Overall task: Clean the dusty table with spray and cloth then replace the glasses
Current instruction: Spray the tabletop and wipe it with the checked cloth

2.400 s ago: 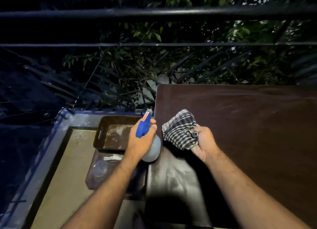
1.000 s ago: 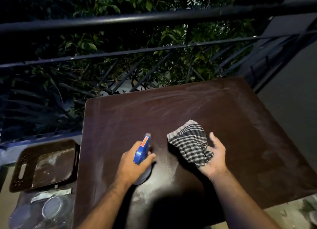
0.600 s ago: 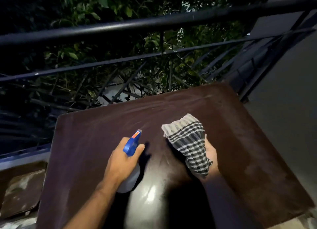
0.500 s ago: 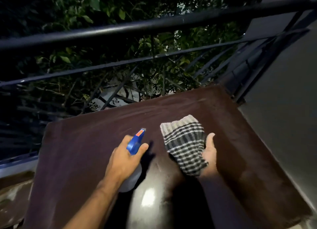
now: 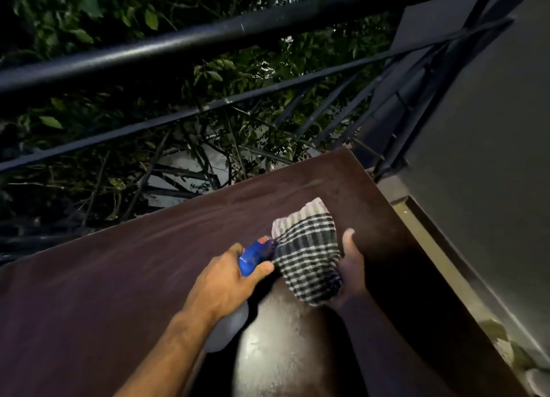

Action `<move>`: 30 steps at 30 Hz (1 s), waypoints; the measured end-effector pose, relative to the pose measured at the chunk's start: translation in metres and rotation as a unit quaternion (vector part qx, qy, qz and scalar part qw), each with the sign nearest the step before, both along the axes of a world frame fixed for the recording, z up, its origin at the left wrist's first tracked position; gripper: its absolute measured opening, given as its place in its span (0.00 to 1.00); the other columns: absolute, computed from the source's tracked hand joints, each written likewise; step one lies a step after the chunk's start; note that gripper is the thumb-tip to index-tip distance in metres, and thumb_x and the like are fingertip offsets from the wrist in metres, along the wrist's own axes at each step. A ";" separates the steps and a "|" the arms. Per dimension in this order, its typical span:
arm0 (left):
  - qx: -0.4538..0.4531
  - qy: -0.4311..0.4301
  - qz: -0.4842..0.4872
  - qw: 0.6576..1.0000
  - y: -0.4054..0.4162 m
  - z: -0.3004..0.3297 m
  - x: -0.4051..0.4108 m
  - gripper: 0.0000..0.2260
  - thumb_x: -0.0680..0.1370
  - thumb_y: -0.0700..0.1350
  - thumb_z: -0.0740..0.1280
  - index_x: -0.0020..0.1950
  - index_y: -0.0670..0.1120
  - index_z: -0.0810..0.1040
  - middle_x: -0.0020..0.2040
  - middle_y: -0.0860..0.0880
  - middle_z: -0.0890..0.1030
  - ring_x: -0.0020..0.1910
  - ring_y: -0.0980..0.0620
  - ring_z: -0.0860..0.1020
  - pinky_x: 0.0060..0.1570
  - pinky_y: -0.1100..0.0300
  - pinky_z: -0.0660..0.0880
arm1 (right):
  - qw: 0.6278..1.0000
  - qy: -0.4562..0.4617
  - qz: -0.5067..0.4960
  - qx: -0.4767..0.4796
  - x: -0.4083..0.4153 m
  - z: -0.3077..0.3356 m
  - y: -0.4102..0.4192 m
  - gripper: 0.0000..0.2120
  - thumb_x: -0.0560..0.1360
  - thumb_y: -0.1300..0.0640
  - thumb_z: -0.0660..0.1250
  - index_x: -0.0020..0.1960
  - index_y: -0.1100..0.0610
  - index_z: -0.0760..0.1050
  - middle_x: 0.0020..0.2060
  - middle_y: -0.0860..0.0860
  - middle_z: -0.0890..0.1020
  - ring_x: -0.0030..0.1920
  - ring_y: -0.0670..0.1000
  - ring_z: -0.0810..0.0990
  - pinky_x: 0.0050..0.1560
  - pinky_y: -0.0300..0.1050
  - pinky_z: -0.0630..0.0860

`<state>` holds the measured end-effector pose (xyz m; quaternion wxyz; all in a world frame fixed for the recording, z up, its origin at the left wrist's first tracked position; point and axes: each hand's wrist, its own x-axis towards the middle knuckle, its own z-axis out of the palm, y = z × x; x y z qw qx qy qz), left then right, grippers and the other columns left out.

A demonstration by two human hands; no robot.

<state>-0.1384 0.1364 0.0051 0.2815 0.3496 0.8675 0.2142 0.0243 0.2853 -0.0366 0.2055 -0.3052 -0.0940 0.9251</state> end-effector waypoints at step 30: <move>0.019 0.028 0.094 0.995 0.115 -0.022 -0.049 0.34 0.66 0.77 0.58 0.42 0.46 0.79 0.35 0.50 0.85 0.40 0.49 0.83 0.40 0.56 0.73 | 0.289 -0.440 0.269 0.806 -0.082 -0.062 0.062 0.28 0.76 0.42 0.57 0.74 0.51 0.70 0.75 0.56 0.68 0.74 0.62 0.66 0.73 0.60 0.60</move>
